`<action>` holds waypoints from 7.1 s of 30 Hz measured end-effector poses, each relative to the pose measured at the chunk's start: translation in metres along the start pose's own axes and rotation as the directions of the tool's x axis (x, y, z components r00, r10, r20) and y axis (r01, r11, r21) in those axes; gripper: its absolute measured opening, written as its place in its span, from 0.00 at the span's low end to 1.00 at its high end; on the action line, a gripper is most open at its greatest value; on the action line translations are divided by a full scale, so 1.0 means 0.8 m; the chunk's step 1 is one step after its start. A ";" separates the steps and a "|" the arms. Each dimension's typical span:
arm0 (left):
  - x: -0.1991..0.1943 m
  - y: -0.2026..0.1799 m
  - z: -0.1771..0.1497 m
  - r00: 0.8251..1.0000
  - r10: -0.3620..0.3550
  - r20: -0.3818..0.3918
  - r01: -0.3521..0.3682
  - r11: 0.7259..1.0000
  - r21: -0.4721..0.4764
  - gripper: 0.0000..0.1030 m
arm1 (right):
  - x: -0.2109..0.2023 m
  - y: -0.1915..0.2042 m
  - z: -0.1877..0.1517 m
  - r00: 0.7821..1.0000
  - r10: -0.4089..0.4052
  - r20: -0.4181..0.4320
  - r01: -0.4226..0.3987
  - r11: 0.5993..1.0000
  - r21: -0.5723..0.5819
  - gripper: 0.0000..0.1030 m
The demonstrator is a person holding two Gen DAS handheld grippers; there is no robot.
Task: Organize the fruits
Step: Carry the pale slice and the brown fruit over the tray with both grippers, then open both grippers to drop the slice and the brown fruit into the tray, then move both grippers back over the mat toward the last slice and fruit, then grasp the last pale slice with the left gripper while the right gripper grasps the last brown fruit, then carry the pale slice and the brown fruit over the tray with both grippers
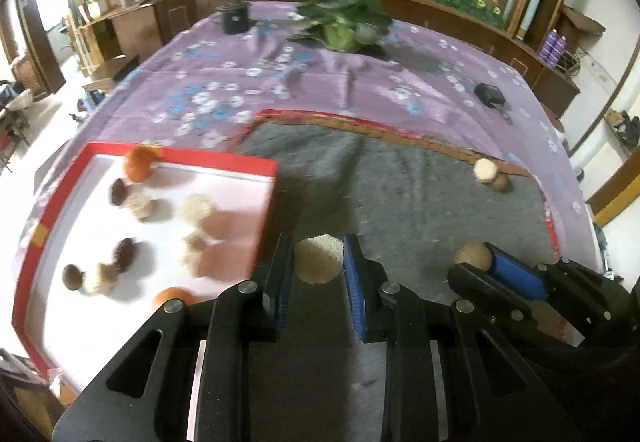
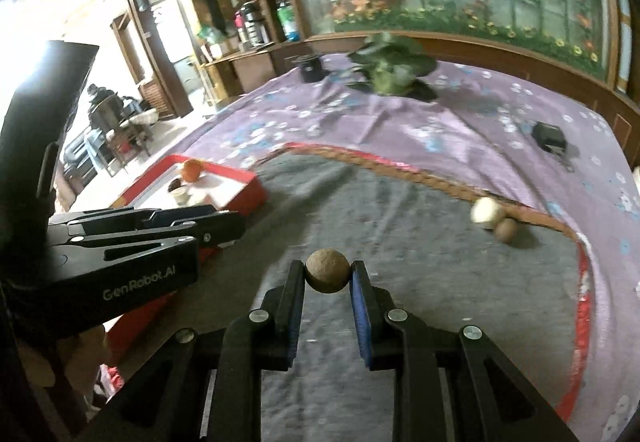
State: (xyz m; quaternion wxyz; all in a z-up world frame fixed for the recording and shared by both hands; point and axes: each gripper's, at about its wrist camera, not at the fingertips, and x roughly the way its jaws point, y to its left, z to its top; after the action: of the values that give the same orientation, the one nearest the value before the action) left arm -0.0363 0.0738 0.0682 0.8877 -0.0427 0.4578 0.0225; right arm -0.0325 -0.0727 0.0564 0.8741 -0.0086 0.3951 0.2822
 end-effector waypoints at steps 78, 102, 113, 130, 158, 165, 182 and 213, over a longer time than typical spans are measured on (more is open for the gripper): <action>-0.040 0.140 -0.041 0.991 0.129 0.036 -0.120 0.977 -0.178 0.56 | 0.050 0.129 0.035 1.000 -0.003 -0.020 -0.001 0.981 -0.192 0.46; 0.041 -0.087 0.011 0.991 -0.090 -0.099 0.097 0.993 0.066 0.56 | -0.035 -0.122 -0.030 0.971 -0.237 -0.030 0.239 0.964 0.115 0.48; 0.066 -0.133 0.037 0.984 -0.119 -0.133 0.132 0.987 0.091 0.56 | -0.009 -0.166 -0.006 0.974 -0.224 -0.028 0.225 0.971 0.076 0.48; 0.091 -0.145 0.061 0.982 -0.108 -0.153 0.121 0.990 0.077 0.56 | 0.048 -0.197 0.020 0.986 -0.142 -0.084 0.140 0.989 -0.039 0.20; 0.130 -0.216 0.068 0.982 -0.136 -0.129 0.161 0.963 0.216 0.25 | -0.016 -0.232 -0.017 0.984 -0.172 -0.045 0.176 0.978 0.116 0.20; 0.095 -0.185 0.049 0.990 -0.106 -0.088 0.123 0.970 0.209 0.25 | -0.021 -0.191 -0.009 0.985 -0.166 -0.036 0.168 0.984 0.061 0.20; 0.019 -0.094 -0.002 0.999 -0.016 0.048 0.009 0.989 0.149 0.26 | -0.024 -0.079 -0.029 0.989 -0.148 -0.022 0.149 0.987 0.062 0.20; -0.043 0.101 -0.044 0.987 0.116 0.110 -0.108 0.991 -0.074 0.26 | 0.027 0.108 0.007 0.999 -0.008 -0.043 0.001 0.987 -0.158 0.20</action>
State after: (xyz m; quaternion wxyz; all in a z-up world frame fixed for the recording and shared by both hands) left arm -0.0907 0.1511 0.0713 0.9078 -0.0456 0.4069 0.0903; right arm -0.0600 0.0116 0.0629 0.8626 -0.0849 0.3904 0.3103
